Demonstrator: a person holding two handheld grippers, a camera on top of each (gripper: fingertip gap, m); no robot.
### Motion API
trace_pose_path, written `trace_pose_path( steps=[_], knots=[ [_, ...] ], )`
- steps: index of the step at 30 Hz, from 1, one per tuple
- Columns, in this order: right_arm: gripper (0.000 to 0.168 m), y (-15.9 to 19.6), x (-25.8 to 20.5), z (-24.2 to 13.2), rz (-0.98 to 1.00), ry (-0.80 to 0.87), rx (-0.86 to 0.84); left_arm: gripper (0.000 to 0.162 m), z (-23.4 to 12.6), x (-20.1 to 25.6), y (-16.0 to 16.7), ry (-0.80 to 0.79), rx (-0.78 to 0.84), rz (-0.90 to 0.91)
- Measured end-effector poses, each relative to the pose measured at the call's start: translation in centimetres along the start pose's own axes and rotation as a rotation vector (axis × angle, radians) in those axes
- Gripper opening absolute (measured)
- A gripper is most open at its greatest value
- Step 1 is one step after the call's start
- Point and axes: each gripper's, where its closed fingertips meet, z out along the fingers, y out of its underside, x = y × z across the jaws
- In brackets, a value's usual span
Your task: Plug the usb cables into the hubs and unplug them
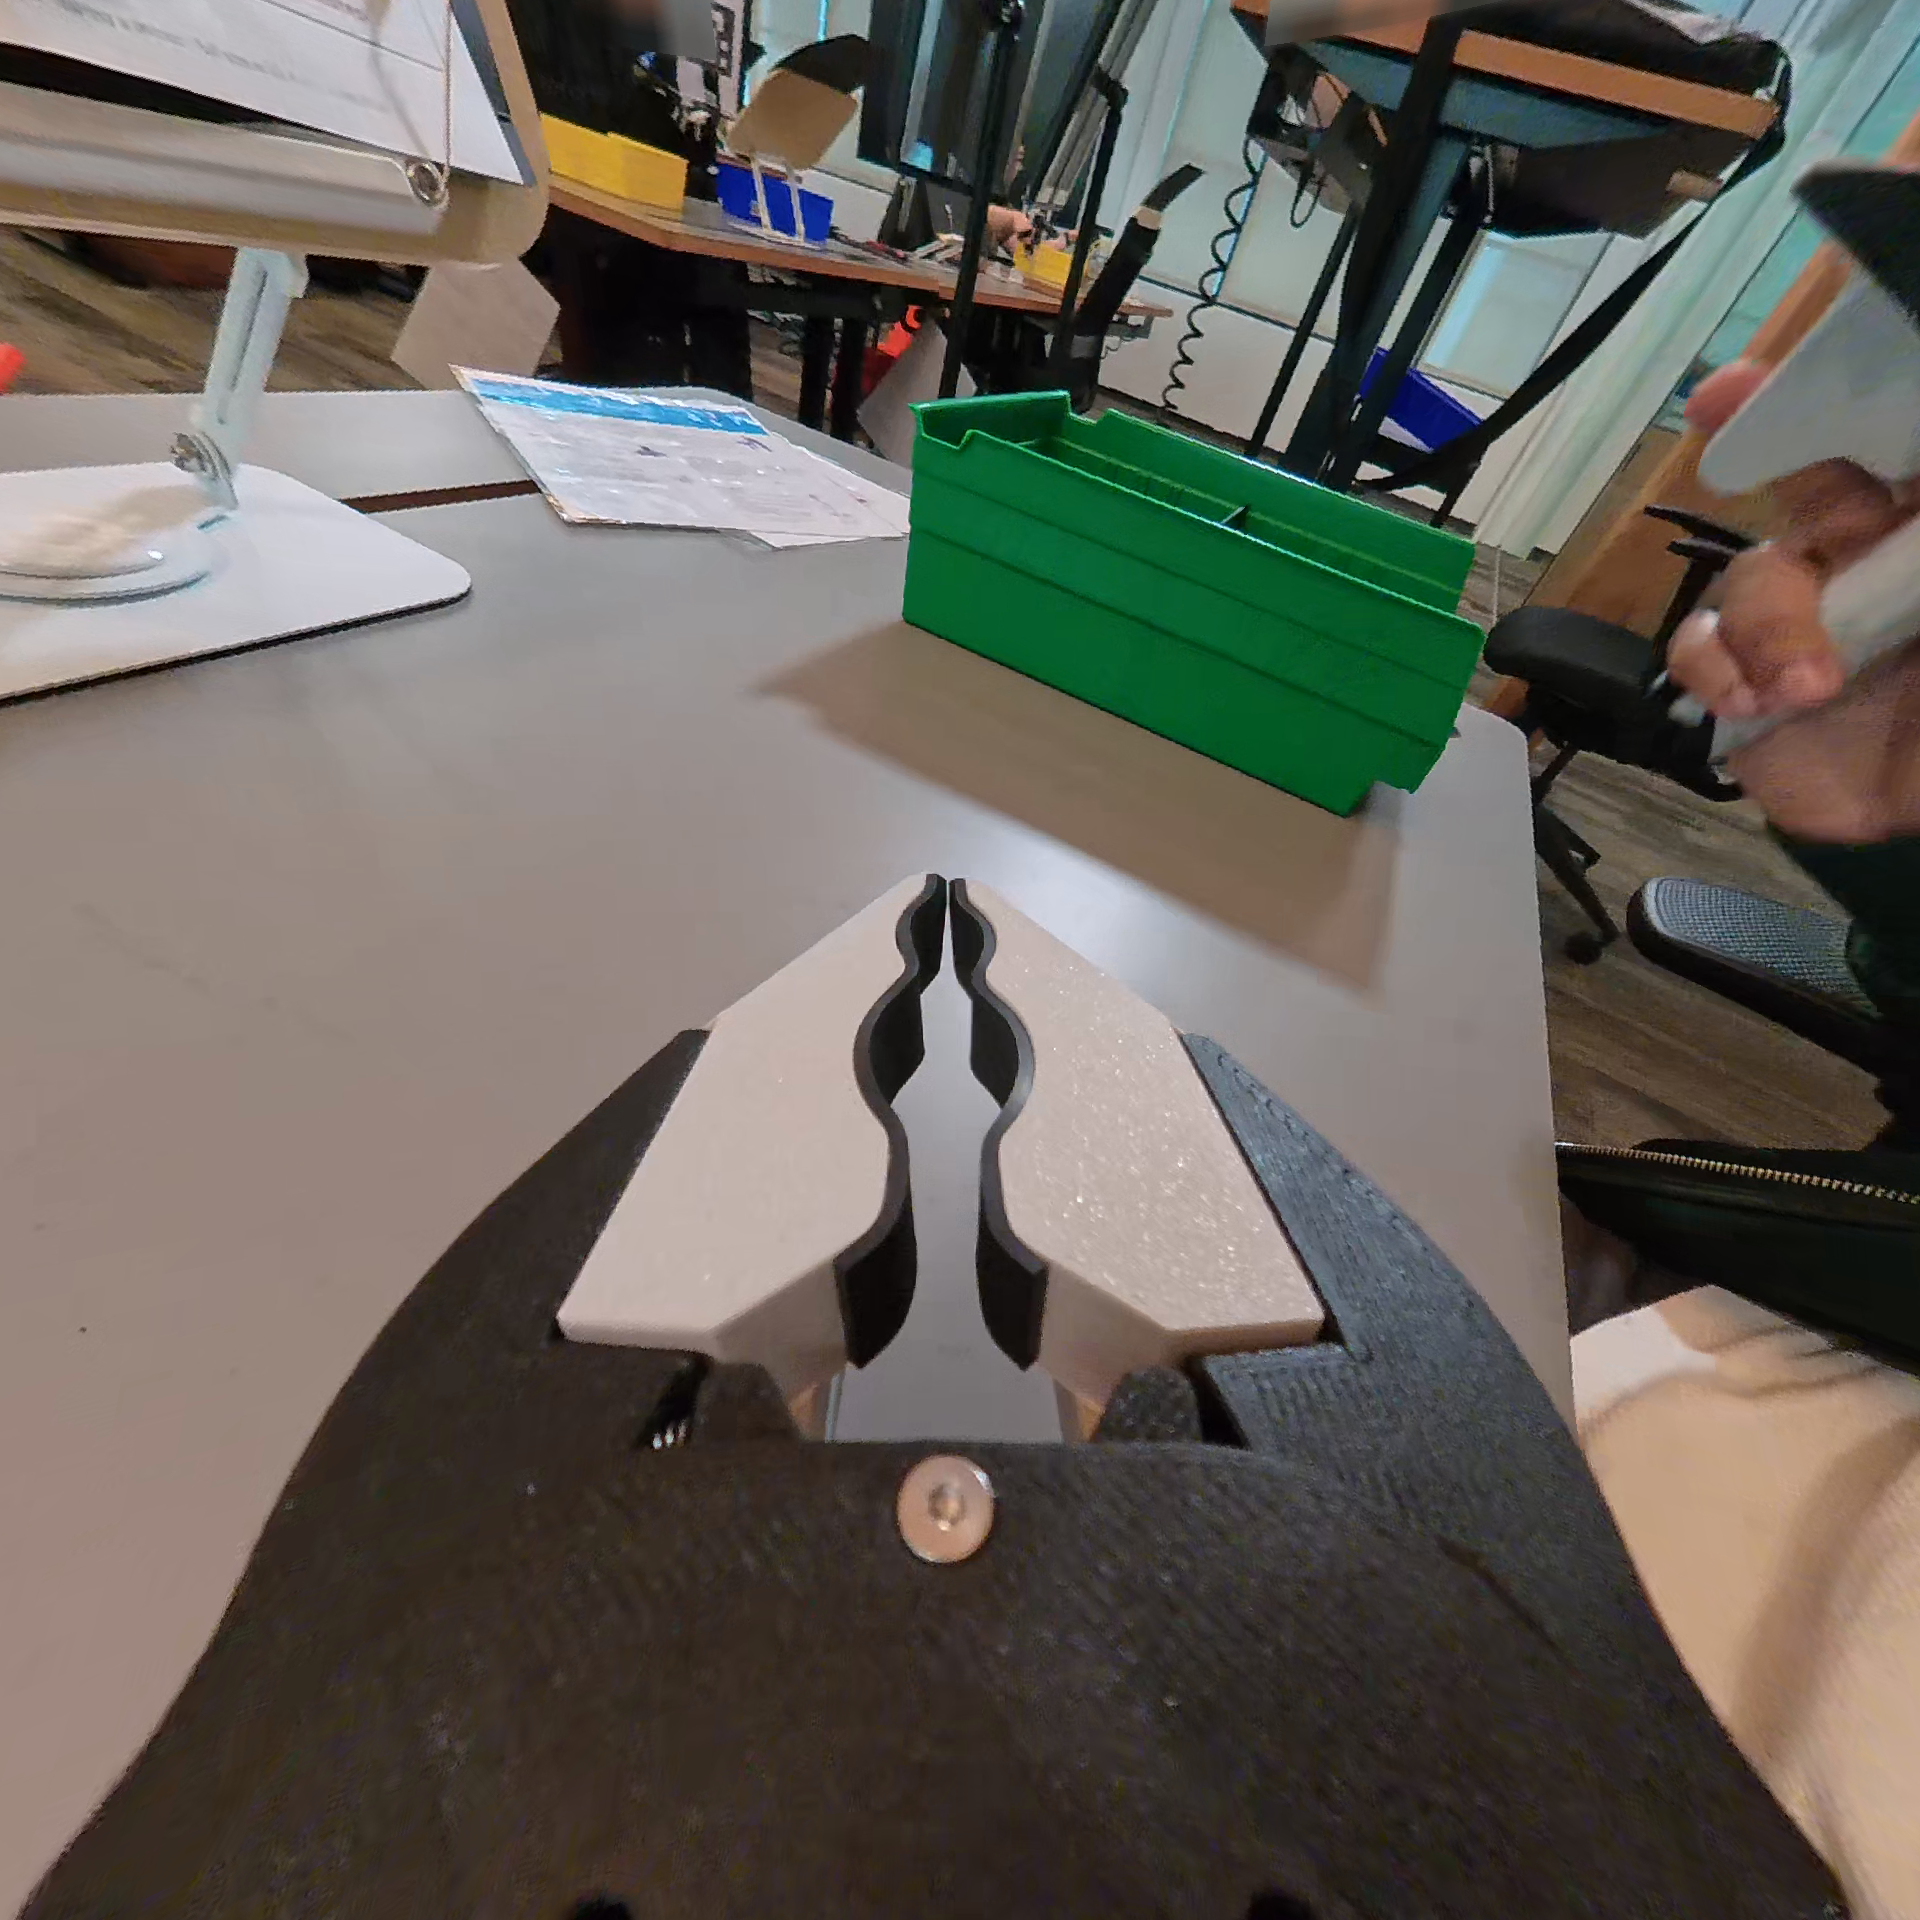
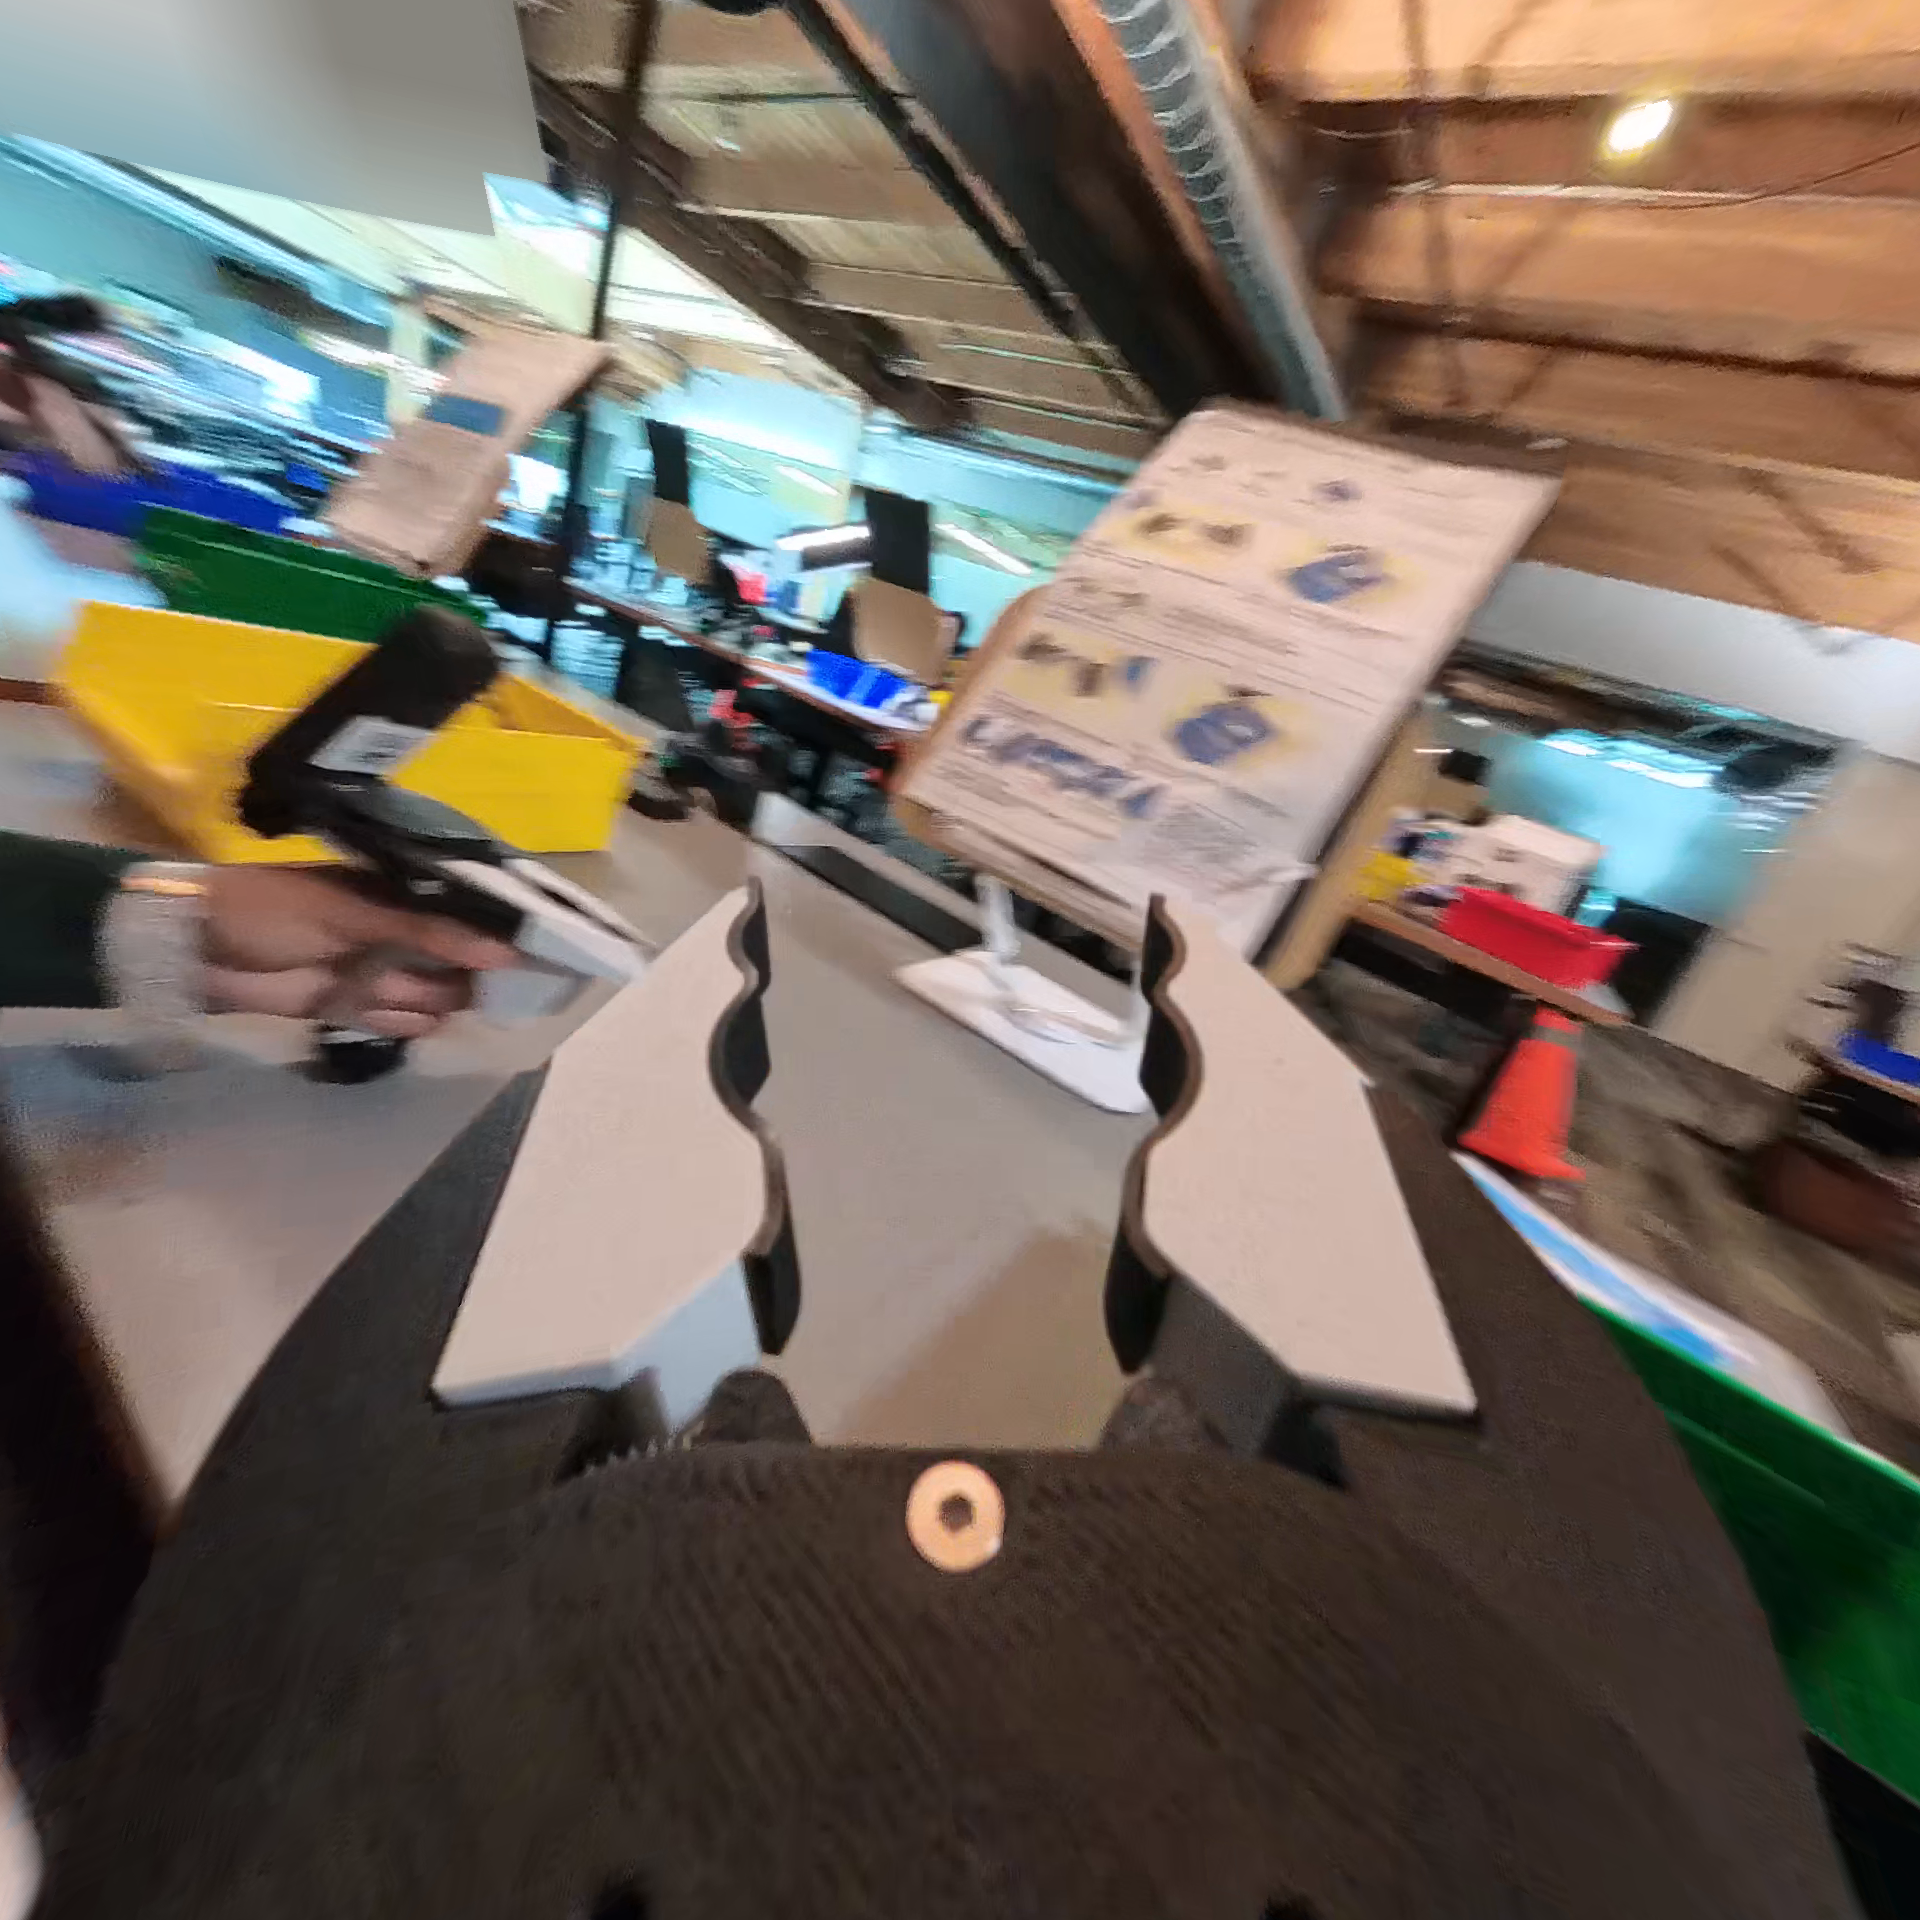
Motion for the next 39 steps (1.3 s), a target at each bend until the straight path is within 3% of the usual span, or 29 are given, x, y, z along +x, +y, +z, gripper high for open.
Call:
trace_pose_path(
  steps=[3, 5, 6, 9, 10, 12, 15, 16, 19, 22, 24, 26, 29, 31, 35, 39],
  knots=[
    [0.056, 3.0, -5.5, 2.5, 0.022, -0.148, -0.079, 0.0, -0.1, -0.1, -0.1, 0.001, 0.004, -0.009],
    [0.012, 5.4, -7.6, 3.0, -0.002, -0.216, -0.165, 0.0, -0.1, -0.2, -0.1, -0.001, 0.007, -0.012],
    [0.0, 6.2, -8.2, 3.2, 0.001, -0.246, -0.186, 0.0, -0.1, -0.3, -0.1, -0.002, 0.009, -0.014],
    [0.021, 6.8, -8.6, 3.3, 0.122, -0.294, -0.161, 0.0, -0.2, -0.5, -0.3, -0.011, 0.016, -0.012],
    [0.021, 6.9, -8.3, 3.2, 0.177, -0.3, -0.158, 0.0, -0.3, -0.5, -0.5, -0.015, 0.022, -0.005],
    [0.004, 7.2, -7.7, 3.0, 0.251, -0.312, -0.163, 0.001, -0.7, -0.8, -1.3, -0.034, 0.045, 0.019],
    [0.018, 7.6, -7.0, 2.7, 0.255, -0.301, -0.17, 0.009, -2.6, -2.0, -4.0, -0.103, 0.106, 0.061],
    [0.015, 7.5, -7.0, 2.7, 0.254, -0.301, -0.169, 0.013, -3.7, -2.7, -5.4, -0.141, 0.13, 0.079],
    [0.003, 7.0, -7.2, 2.6, 0.296, -0.32, -0.139, 0.02, -9.0, -5.4, -10.6, -0.299, 0.237, 0.113],
    [0.016, 7.5, -7.4, 2.8, 0.318, -0.328, -0.159, 0.019, -17.1, -8.9, -15.7, -0.517, 0.358, 0.109],
    [0.023, 8.1, -7.3, 3.0, 0.321, -0.319, -0.183, 0.021, -22.6, -11.4, -16.7, -0.645, 0.368, 0.069],
    [0.028, 8.5, -7.2, 3.1, 0.331, -0.314, -0.2, 0.042, -27.2, -14.4, -15.1, -0.767, 0.285, 0.035],
    [0.031, 8.8, -7.3, 3.3, 0.341, -0.31, -0.218, 0.072, -33.0, -19.6, -8.1, -1.011, -0.064, 0.001],
    [0.031, 9.1, -7.3, 3.4, 0.34, -0.307, -0.23, 0.072, -35.7, -21.8, -3.1, -1.125, -0.303, -0.036],
    [0.031, 9.8, -7.0, 3.5, 0.331, -0.276, -0.265, 0.078, -33.9, -22.8, 1.9, -1.035, -0.417, -0.197],
    [0.032, 10.6, -6.3, 3.5, 0.341, -0.24, -0.297, 0.082, -33.3, -24.1, 5.3, -1.069, -0.596, -0.184]
  ],
)
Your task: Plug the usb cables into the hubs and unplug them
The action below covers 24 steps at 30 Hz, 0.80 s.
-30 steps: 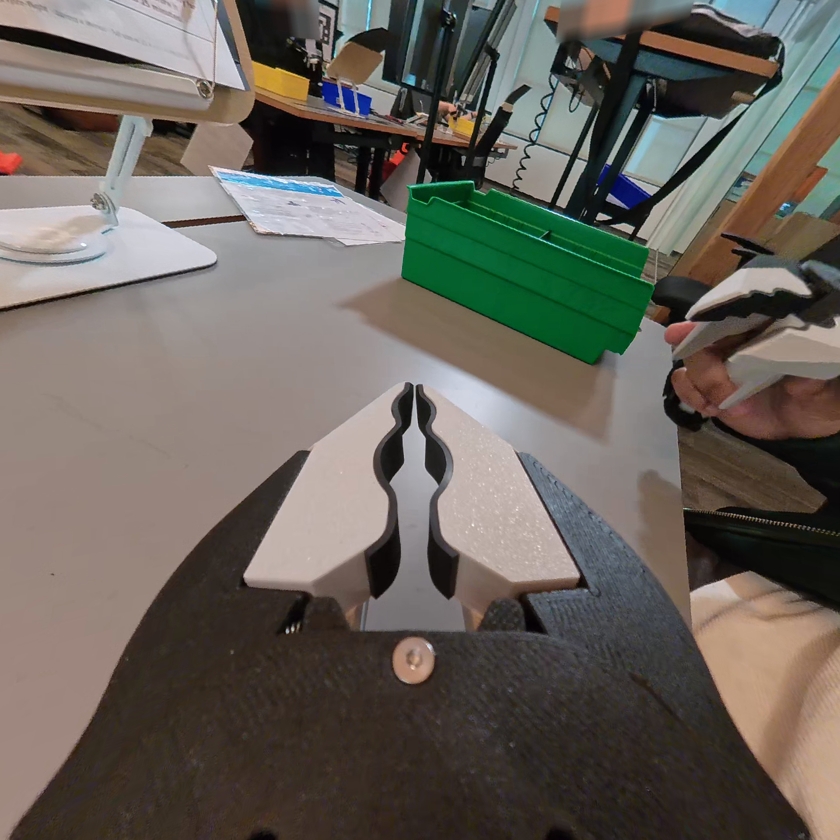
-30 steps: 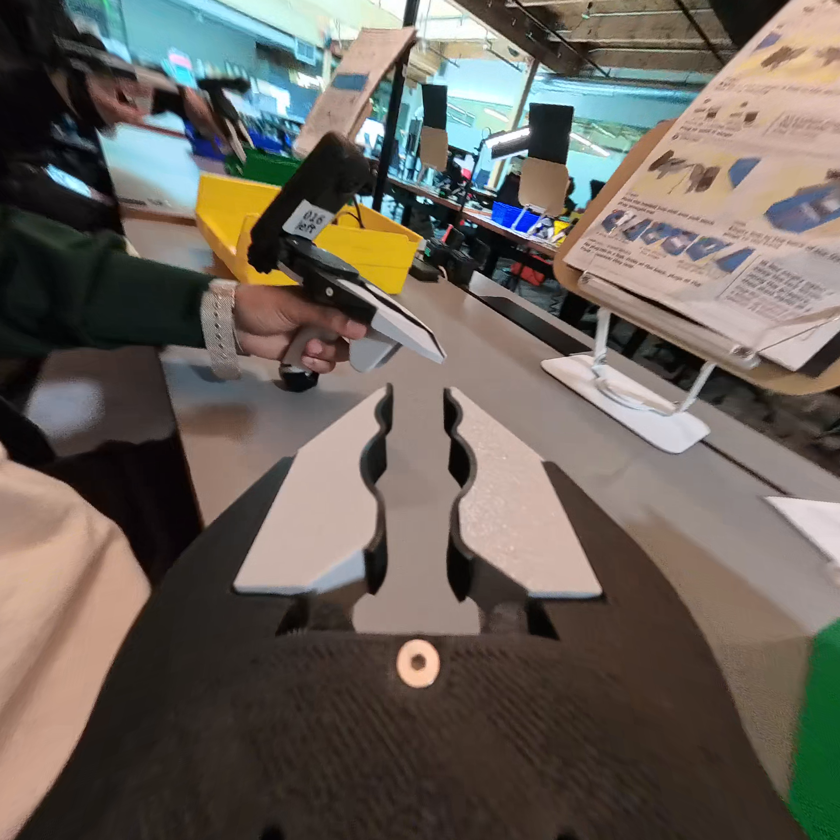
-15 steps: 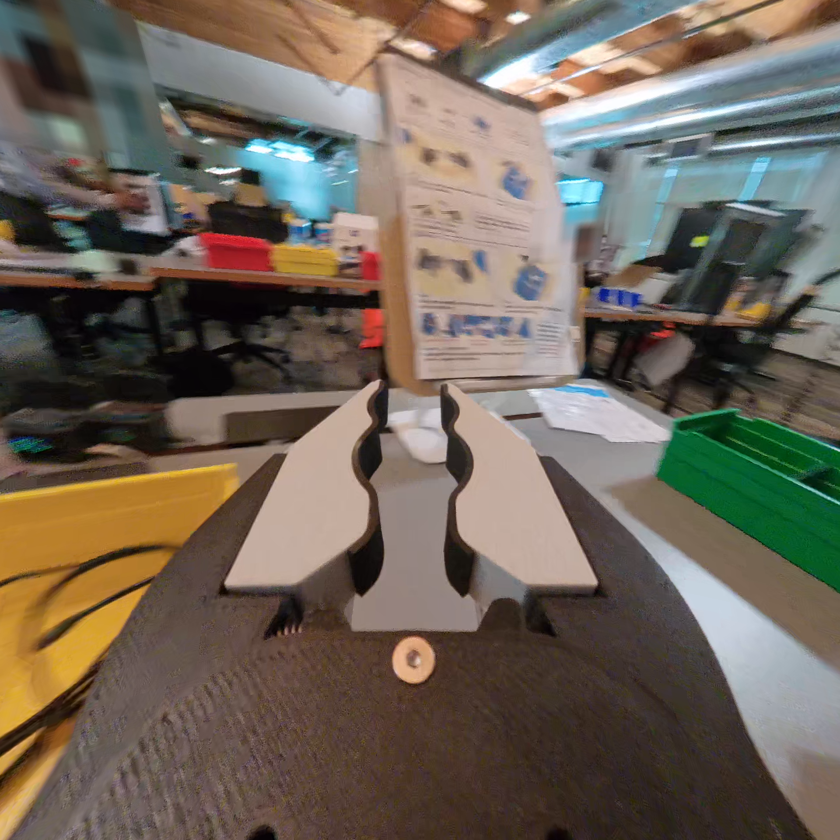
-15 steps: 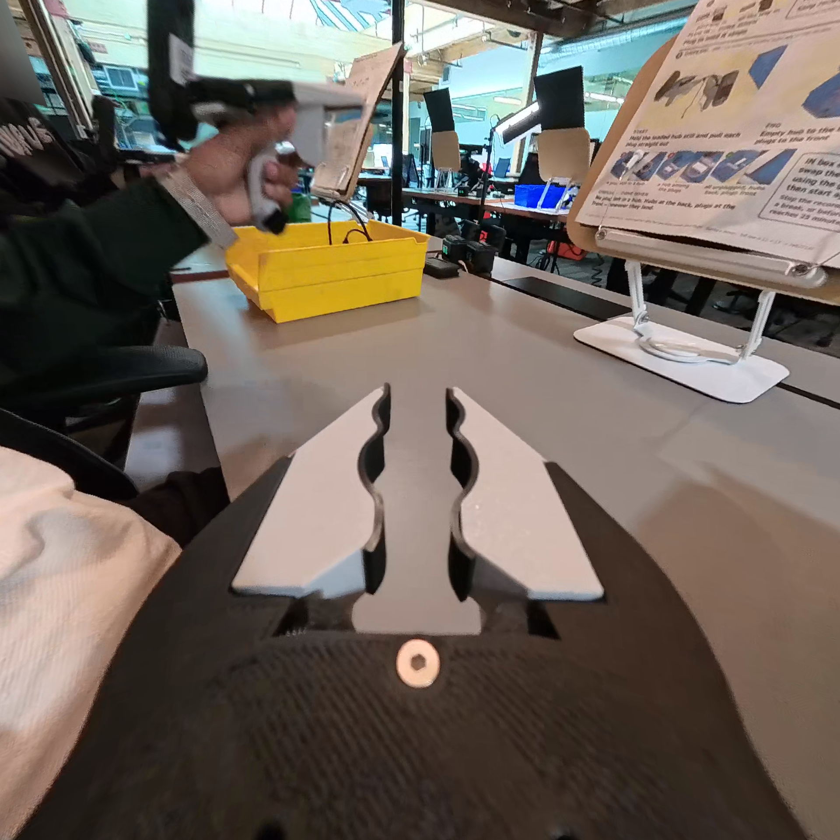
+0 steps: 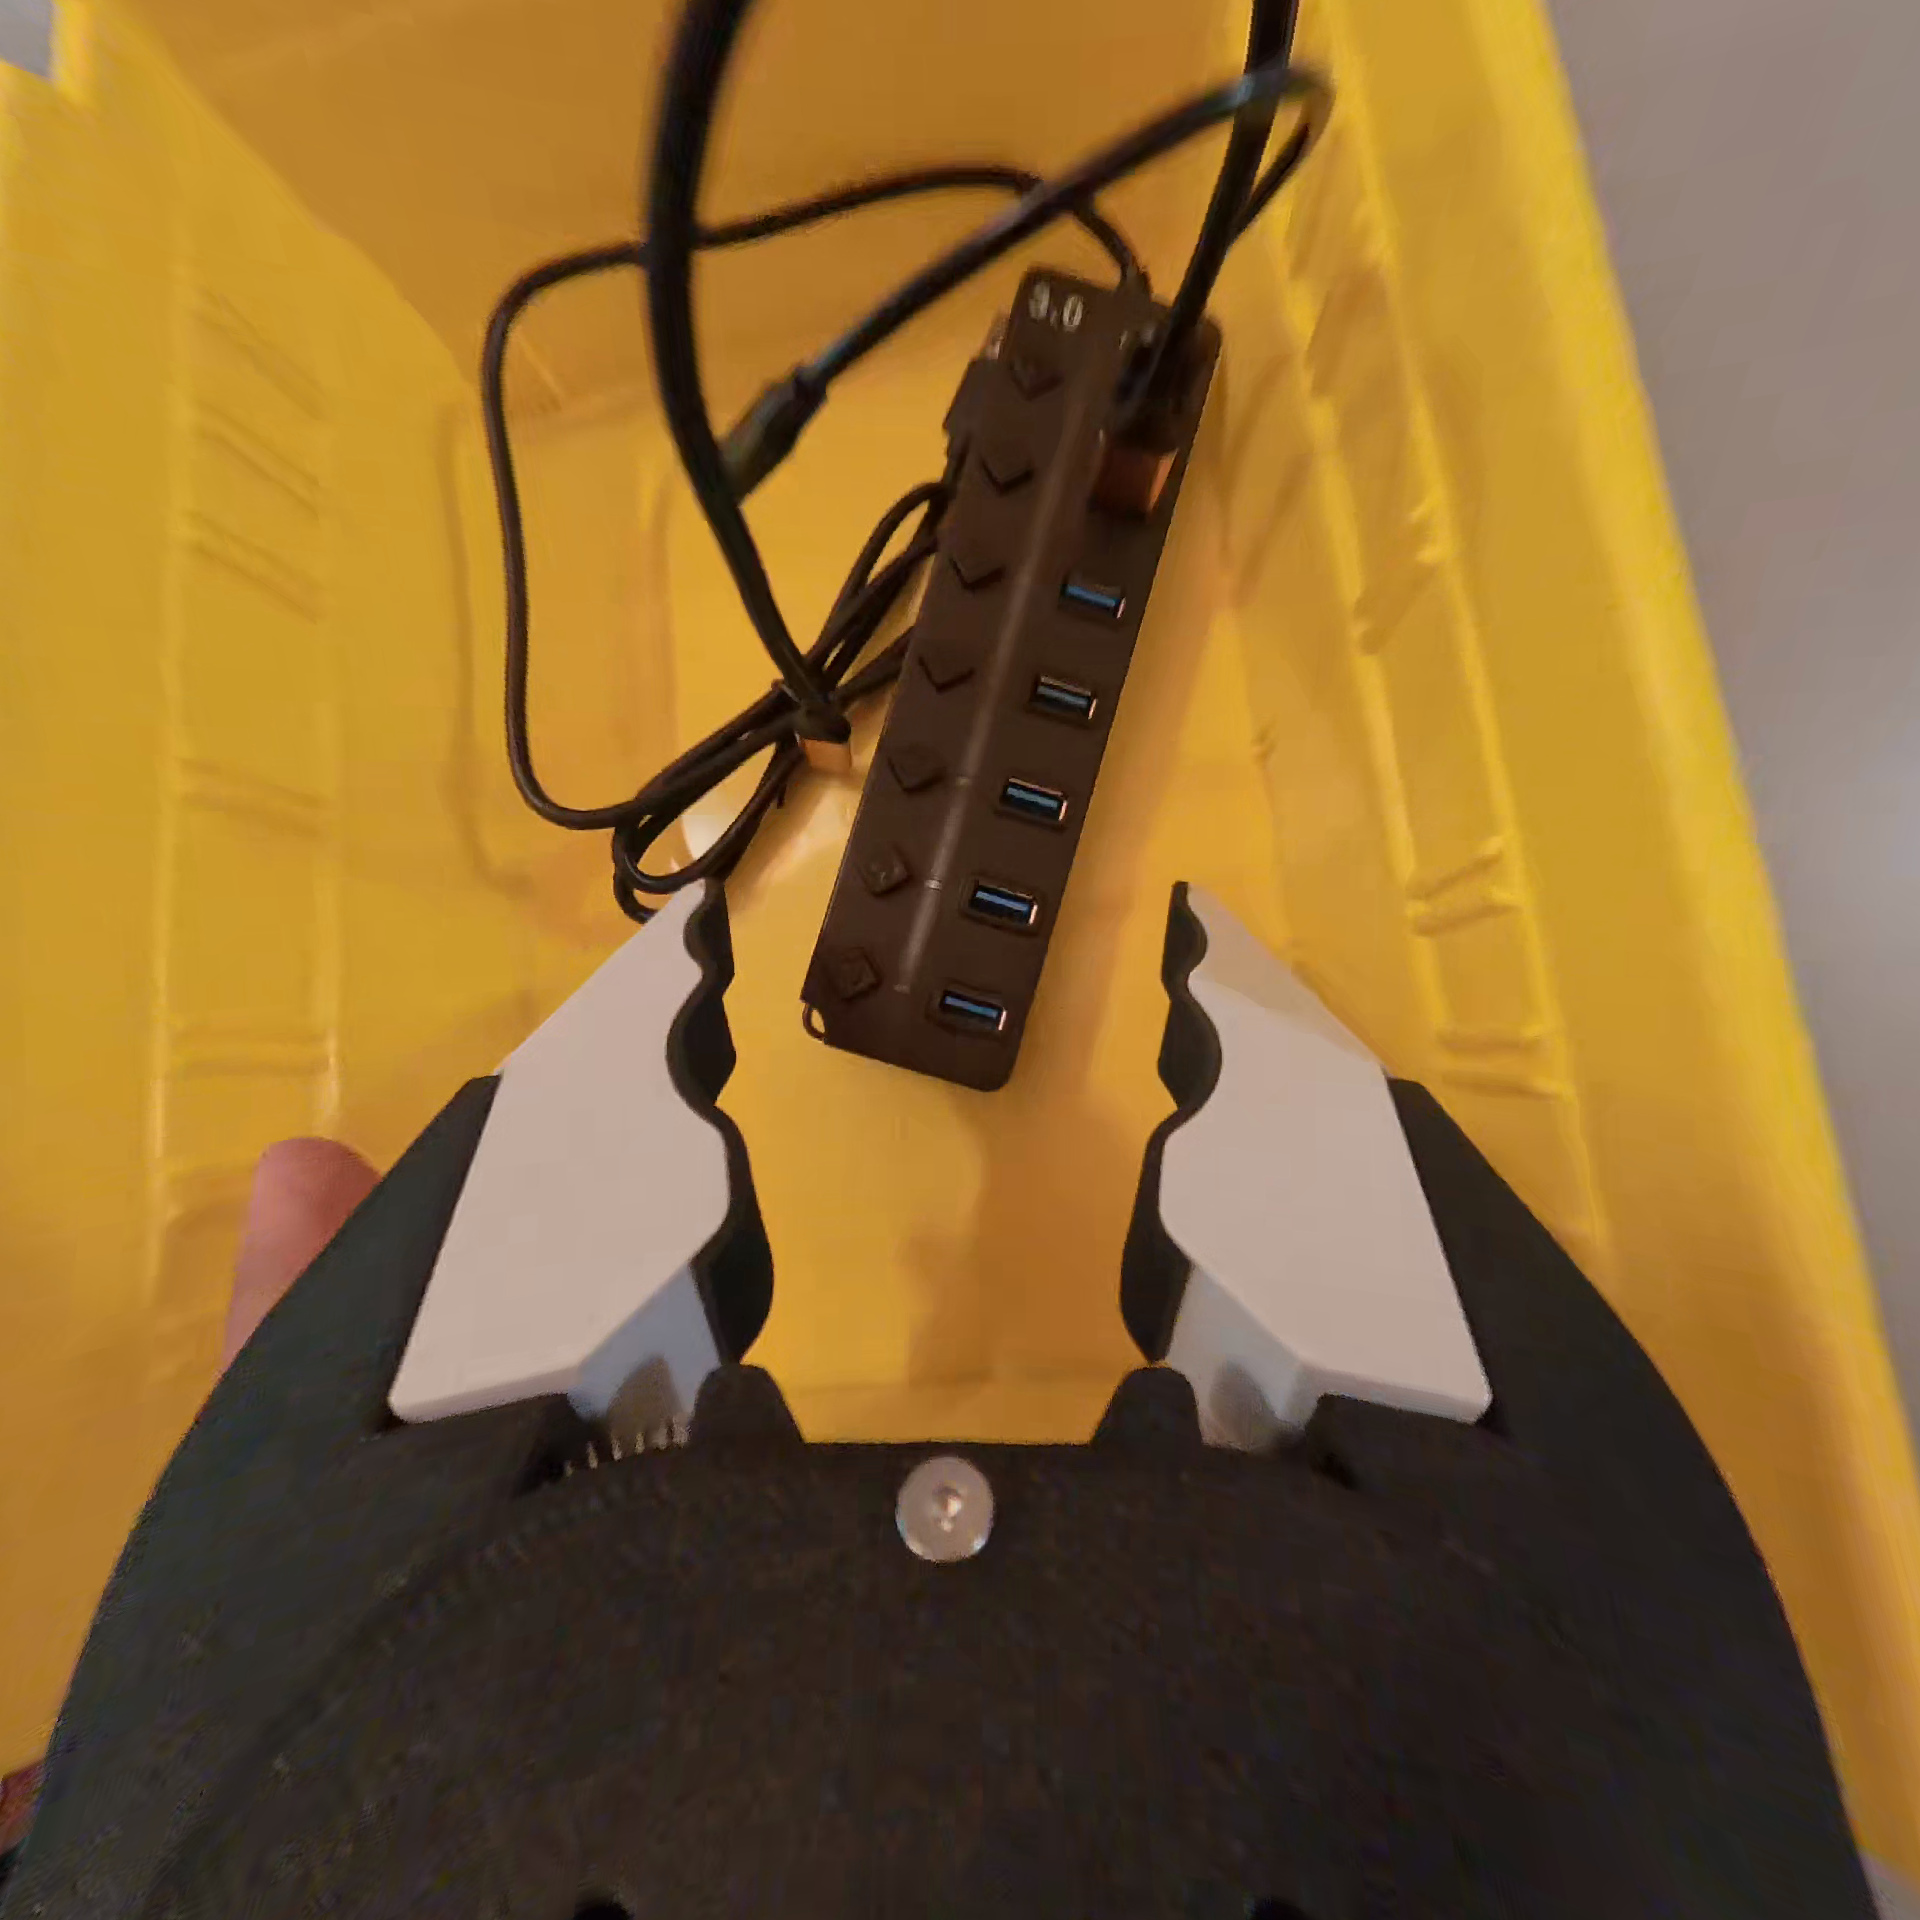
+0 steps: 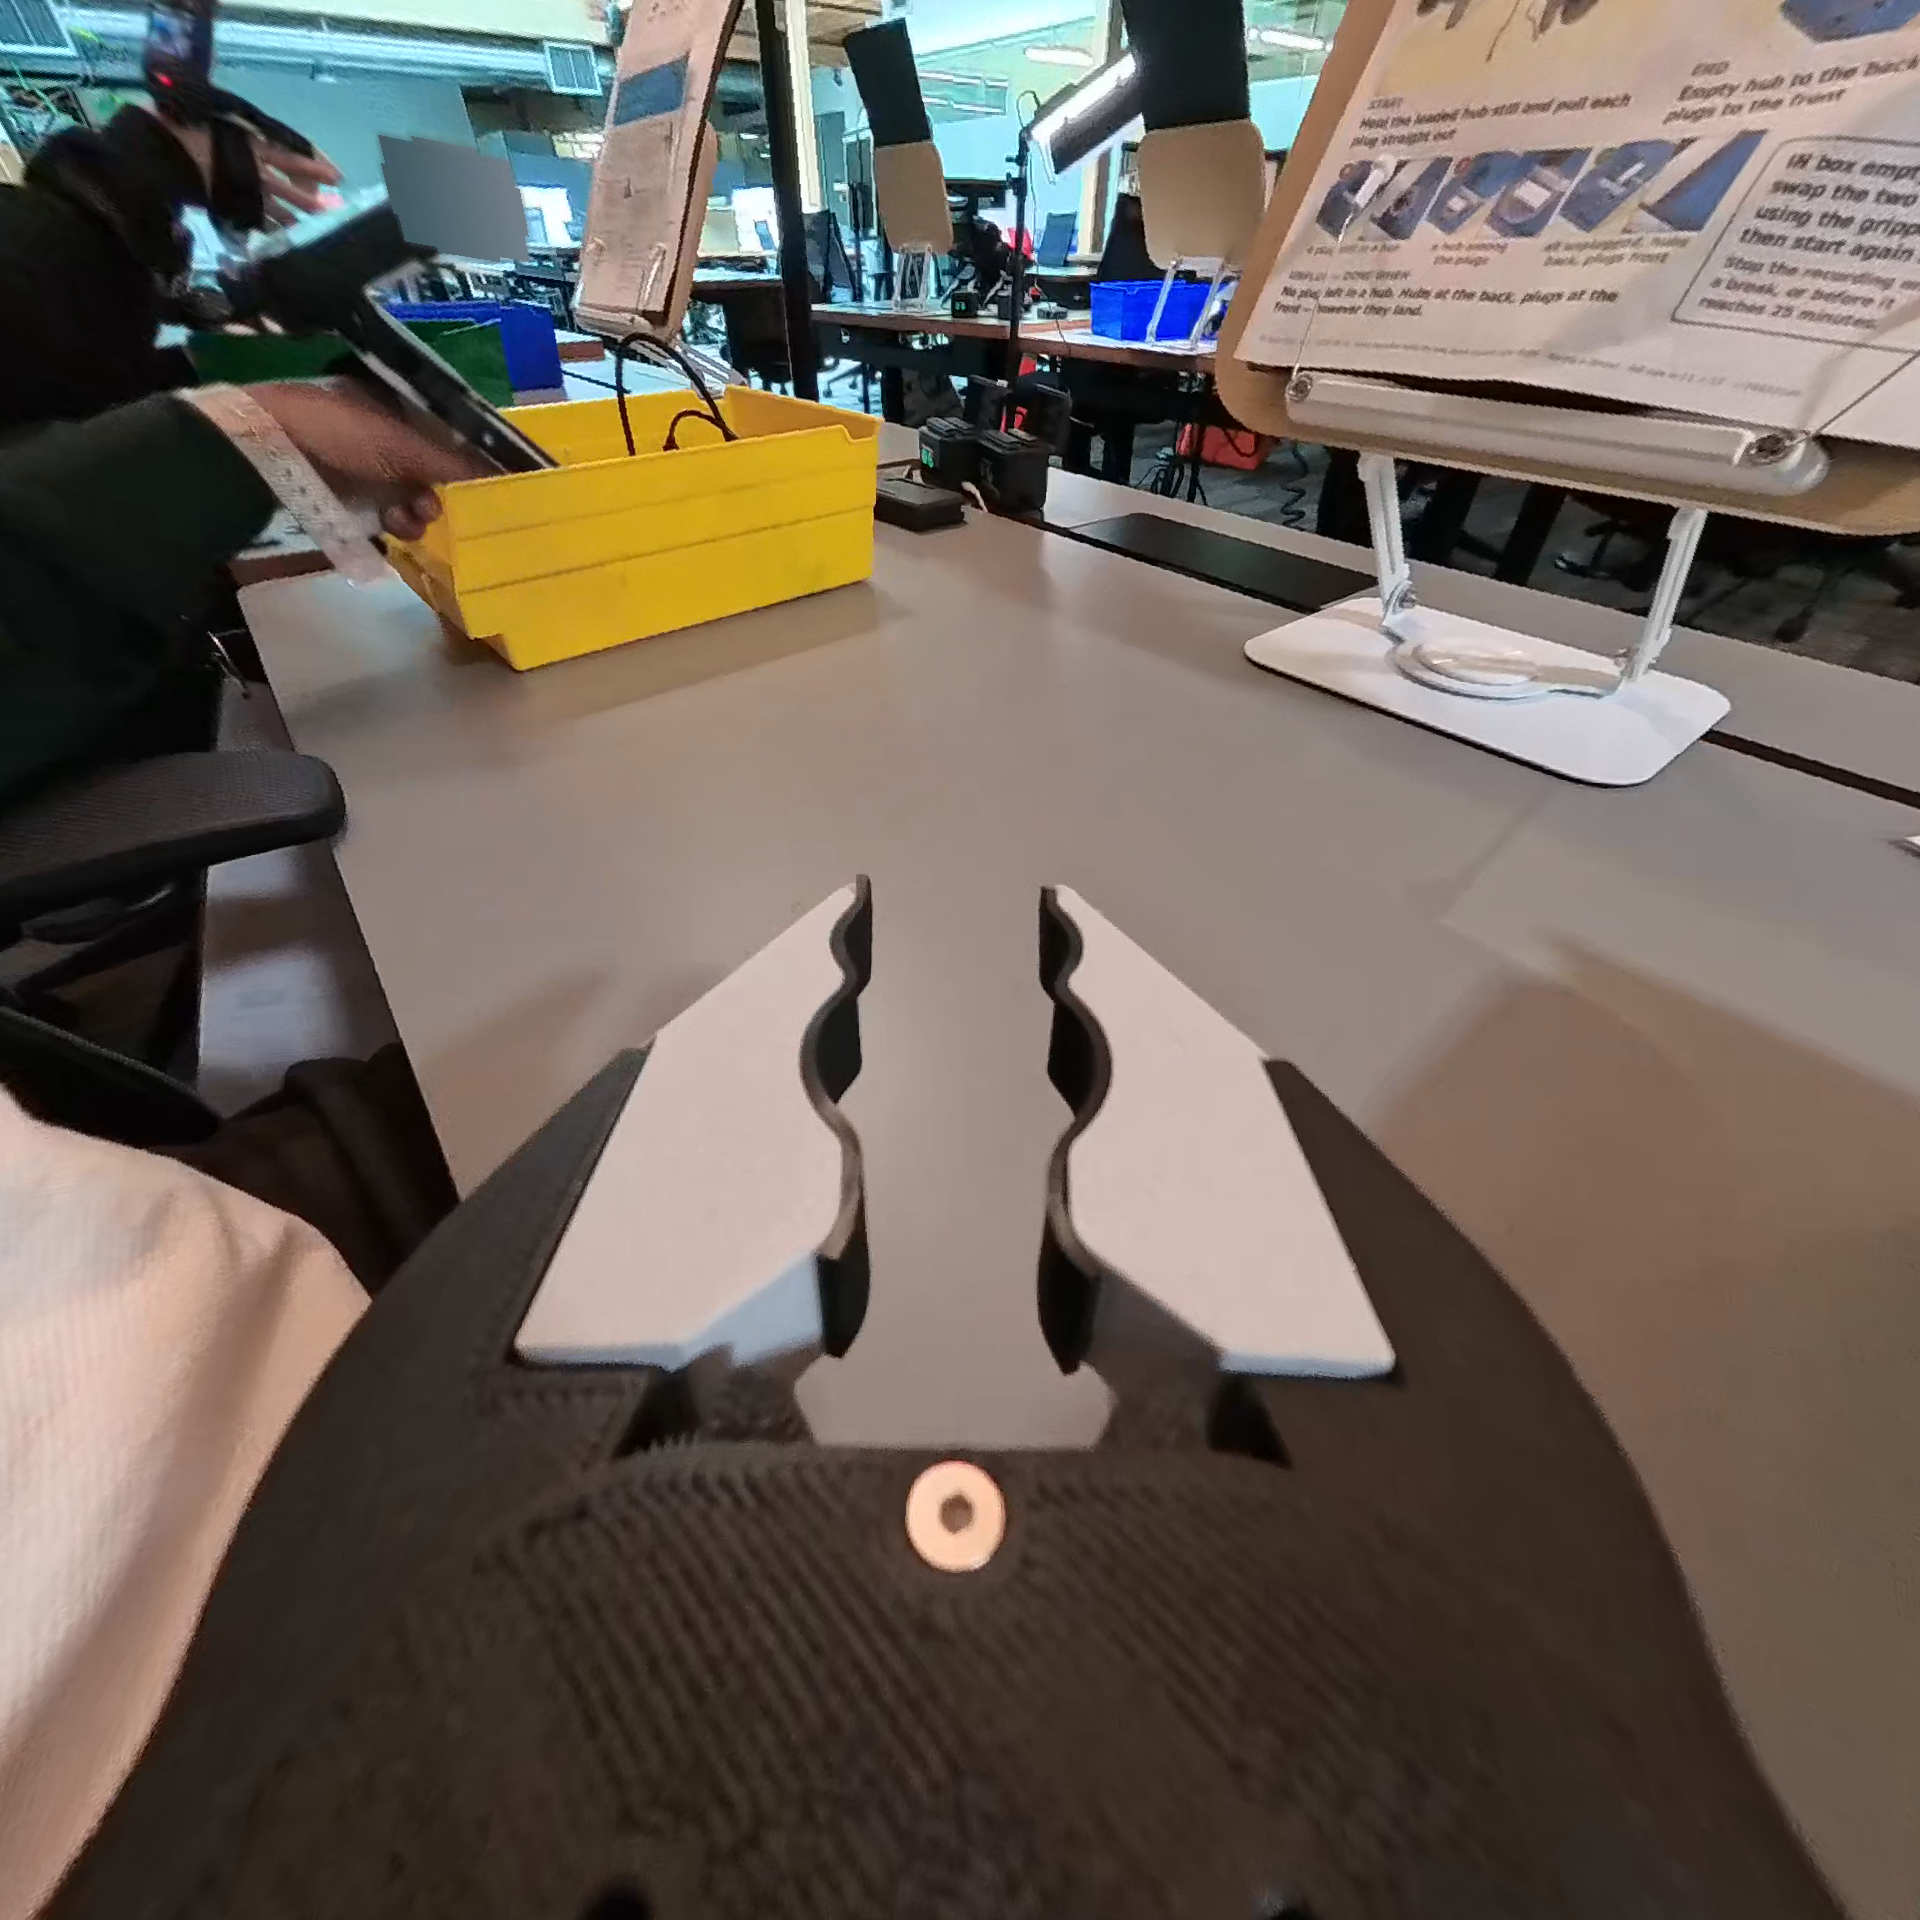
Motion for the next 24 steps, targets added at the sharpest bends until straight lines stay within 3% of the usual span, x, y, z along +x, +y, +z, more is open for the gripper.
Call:
trace_pose_path(
  steps=[7, 18, 19, 24],
  knots=[
    [0.033, 0.7, 1.1, -0.1, 0.013, 0.061, -0.04, 0.075, 2.1, -0.1, 1.3, -0.049, -0.139, 0.057],
    [0.033, 1.1, 0.9, 0.1, 0.004, 0.058, -0.063, 0.066, 2.2, 0.2, 1.5, -0.005, -0.156, 0.029],
    [0.033, 1.1, 0.9, 0.1, 0.006, 0.058, -0.065, 0.058, 2.2, 0.1, 1.5, -0.014, -0.156, 0.033],
    [0.032, 1.2, 0.9, 0.1, 0.003, 0.058, -0.068, 0.053, 2.1, -0.2, 0.7, -0.052, -0.107, 0.076]
  ],
)
